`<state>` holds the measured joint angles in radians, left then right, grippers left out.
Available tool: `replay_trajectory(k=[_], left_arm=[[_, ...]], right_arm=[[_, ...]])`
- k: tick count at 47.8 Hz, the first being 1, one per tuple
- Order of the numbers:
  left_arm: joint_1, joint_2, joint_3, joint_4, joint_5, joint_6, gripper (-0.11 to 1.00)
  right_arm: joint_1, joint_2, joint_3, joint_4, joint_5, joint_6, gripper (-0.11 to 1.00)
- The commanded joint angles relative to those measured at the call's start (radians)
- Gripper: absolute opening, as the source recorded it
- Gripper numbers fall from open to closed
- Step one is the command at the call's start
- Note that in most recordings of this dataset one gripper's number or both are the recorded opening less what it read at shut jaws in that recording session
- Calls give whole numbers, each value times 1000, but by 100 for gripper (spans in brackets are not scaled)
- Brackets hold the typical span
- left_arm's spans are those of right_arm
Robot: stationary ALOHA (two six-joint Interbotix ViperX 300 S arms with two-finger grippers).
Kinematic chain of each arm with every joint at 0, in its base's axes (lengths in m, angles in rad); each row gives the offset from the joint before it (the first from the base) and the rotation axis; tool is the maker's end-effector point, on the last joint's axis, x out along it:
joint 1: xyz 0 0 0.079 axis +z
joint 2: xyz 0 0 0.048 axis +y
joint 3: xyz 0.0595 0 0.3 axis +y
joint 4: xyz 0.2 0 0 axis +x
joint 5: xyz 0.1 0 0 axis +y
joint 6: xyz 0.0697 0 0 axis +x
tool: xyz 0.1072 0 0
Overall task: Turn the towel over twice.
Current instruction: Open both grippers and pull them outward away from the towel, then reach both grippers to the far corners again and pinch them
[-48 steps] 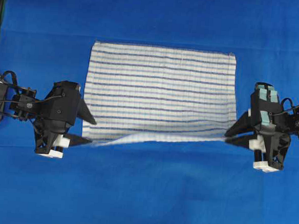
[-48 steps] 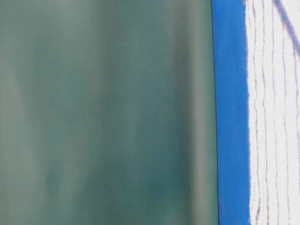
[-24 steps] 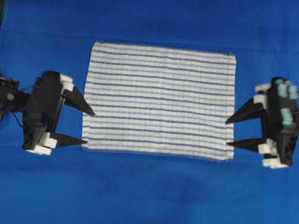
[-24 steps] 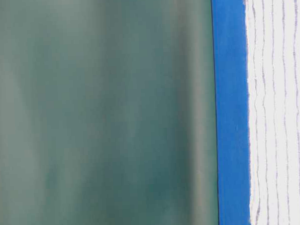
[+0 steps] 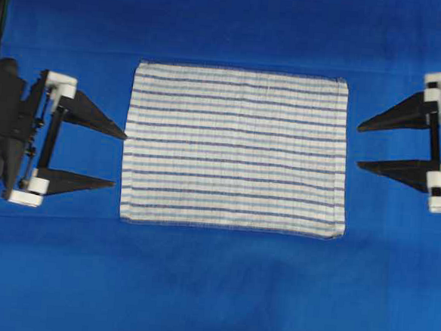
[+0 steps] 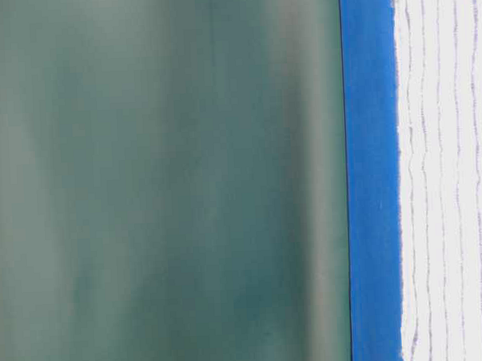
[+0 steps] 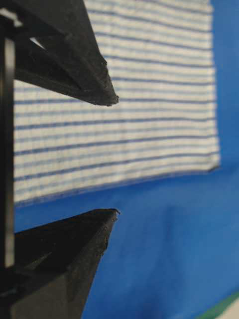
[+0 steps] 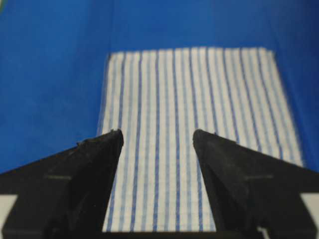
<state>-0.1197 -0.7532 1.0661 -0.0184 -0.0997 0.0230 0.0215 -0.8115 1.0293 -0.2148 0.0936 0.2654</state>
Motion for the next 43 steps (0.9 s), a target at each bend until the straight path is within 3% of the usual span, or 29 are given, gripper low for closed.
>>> replay_trajectory(k=[1, 13, 28, 43], left_arm=[[3, -12, -8, -2, -9, 6, 77], [43, 15, -5, -2, -14, 9, 77], [213, 137, 44, -2, -124, 11, 77], [387, 341, 92, -2, -288, 28, 77]], right_arm=[[-9, 0, -11, -3, -9, -2, 63], [-57, 35, -8, -3, -23, -2, 63], [-241, 193, -6, -5, -37, -2, 63], [-416, 417, 32, -3, -181, -2, 63]])
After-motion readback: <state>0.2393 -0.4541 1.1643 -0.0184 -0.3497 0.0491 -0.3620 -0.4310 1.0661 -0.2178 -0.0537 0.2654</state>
